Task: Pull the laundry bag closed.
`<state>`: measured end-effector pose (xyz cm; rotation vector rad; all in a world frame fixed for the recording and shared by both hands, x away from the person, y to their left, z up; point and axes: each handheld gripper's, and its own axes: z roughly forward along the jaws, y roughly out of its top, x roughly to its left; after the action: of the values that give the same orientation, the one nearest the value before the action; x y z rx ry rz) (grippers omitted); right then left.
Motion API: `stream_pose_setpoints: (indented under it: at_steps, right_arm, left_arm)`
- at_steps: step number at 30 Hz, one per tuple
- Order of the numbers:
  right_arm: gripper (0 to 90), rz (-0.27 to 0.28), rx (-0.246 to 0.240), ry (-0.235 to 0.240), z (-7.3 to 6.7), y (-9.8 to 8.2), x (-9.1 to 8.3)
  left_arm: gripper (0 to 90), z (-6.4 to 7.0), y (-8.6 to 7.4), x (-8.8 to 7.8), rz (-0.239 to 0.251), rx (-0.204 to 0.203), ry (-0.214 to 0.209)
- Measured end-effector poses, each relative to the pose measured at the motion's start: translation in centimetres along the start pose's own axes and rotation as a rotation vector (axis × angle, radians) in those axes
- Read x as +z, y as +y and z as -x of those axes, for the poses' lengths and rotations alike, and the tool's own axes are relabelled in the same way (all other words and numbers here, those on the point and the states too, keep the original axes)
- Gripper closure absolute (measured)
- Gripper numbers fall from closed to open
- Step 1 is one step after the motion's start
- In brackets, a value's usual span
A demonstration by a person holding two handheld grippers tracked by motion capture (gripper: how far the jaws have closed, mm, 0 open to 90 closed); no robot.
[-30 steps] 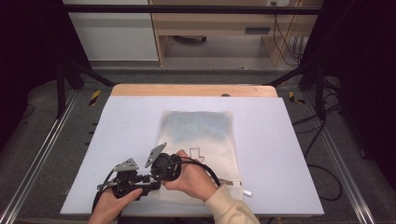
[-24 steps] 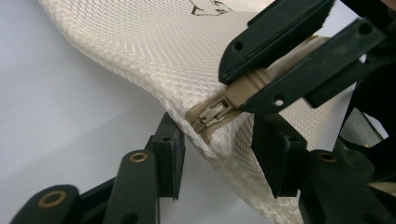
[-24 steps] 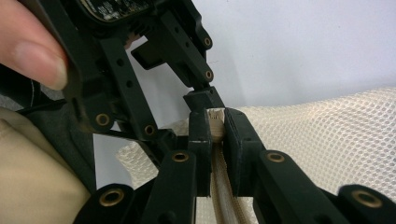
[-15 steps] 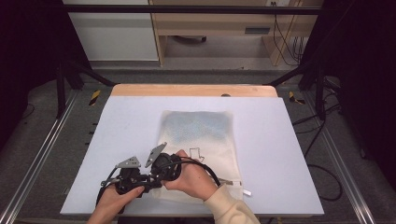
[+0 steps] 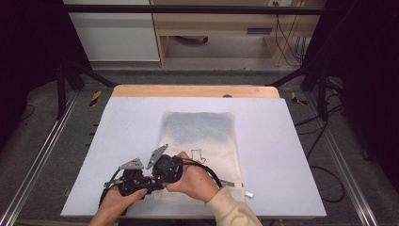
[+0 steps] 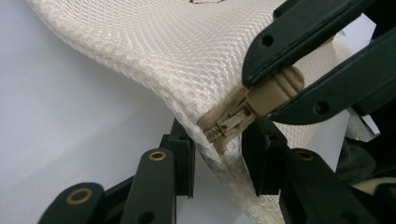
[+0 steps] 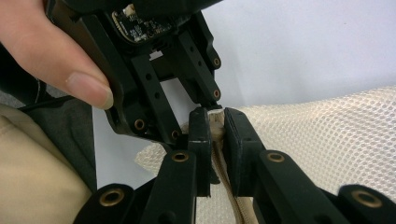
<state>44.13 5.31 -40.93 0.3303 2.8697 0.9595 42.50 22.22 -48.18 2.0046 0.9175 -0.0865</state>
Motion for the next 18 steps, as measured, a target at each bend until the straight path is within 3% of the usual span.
stream_pose_setpoints:
  at_steps: [3,8,16,18]
  right_arm:
    - [82.0,-0.004,-0.013,0.003,0.11,-0.05,-0.02]
    - [81.9,0.005,0.003,0.004,0.13,-0.17,-0.07]
    - [81.8,-0.018,-0.013,-0.005,0.25,-0.46,-0.03]
    - [81.9,-0.033,-0.038,-0.008,0.31,-0.61,0.10]
  left_arm:
    - [67.8,0.01,-0.02,0.04,-0.003,0.000,-0.003]
    - [78.7,-0.33,-0.11,0.19,-0.003,-0.011,-0.016]
    - [80.5,-0.37,-0.05,0.15,-0.007,-0.013,-0.006]
    - [80.9,-0.41,-0.04,0.05,-0.008,-0.010,-0.003]
